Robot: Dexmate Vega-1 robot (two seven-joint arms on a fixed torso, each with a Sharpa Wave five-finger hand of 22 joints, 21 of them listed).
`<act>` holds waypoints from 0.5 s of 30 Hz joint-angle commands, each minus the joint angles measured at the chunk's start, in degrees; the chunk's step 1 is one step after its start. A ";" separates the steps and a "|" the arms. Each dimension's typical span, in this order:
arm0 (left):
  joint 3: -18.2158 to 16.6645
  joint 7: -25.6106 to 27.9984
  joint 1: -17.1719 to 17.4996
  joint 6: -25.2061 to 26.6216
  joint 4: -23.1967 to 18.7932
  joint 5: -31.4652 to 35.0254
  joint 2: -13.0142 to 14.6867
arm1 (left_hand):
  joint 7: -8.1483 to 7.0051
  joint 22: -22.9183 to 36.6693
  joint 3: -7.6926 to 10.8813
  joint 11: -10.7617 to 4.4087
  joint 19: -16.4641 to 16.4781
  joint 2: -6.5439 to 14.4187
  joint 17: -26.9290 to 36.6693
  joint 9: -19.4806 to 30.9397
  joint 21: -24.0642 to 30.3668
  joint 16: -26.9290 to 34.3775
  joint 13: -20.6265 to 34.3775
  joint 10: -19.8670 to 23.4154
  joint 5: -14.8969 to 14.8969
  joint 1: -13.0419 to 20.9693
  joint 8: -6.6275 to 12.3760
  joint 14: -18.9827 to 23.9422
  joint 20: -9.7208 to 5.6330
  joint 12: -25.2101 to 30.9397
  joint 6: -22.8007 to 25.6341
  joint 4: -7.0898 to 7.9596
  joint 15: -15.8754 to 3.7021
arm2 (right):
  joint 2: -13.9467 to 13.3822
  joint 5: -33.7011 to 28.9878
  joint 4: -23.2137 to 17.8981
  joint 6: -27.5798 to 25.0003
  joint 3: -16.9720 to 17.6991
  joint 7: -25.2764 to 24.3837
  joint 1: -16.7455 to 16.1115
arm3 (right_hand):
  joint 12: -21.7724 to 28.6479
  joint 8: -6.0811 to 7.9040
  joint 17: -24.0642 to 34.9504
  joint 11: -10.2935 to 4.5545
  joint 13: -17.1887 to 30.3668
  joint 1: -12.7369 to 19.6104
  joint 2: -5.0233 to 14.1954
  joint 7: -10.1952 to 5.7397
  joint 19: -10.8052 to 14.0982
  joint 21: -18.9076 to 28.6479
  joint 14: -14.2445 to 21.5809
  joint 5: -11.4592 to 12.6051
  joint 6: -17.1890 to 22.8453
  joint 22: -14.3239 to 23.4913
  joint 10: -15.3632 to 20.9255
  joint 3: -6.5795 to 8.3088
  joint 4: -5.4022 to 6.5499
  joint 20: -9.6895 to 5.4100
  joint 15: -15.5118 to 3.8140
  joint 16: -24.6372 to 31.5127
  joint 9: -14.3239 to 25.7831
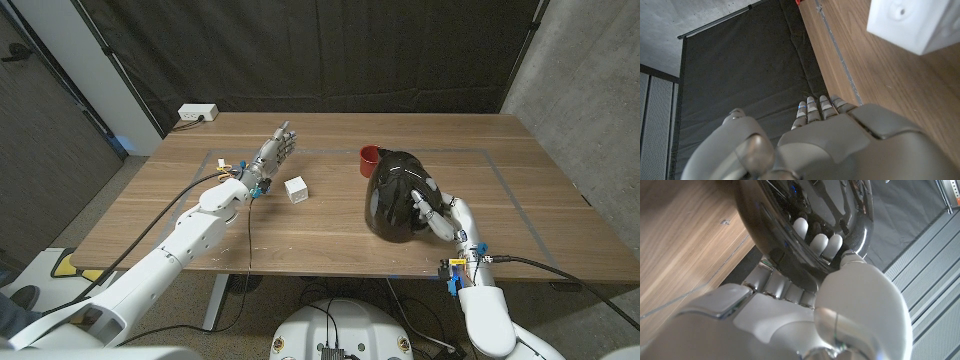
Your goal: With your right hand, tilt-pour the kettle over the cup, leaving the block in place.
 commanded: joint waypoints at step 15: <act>-3.45 3.72 4.36 -0.94 -5.52 -0.11 3.70 | 0.24 0.18 -0.69 -0.12 -0.30 0.58 0.29 0.11 0.28 -0.10 0.22 0.49 -0.22 0.41 0.05 0.60 0.08 -0.23 0.65 0.12 -0.26 | -0.07 4.48 -2.67 0.34 5.57 4.53 -0.42 | -0.19 0.35 0.90 0.36 0.40 -7.68 6.11 -0.22 0.13 2.00 -0.11 -0.45 0.21 0.10 2.82 3.25 -0.09 -8.91 -5.51 -0.77 -0.32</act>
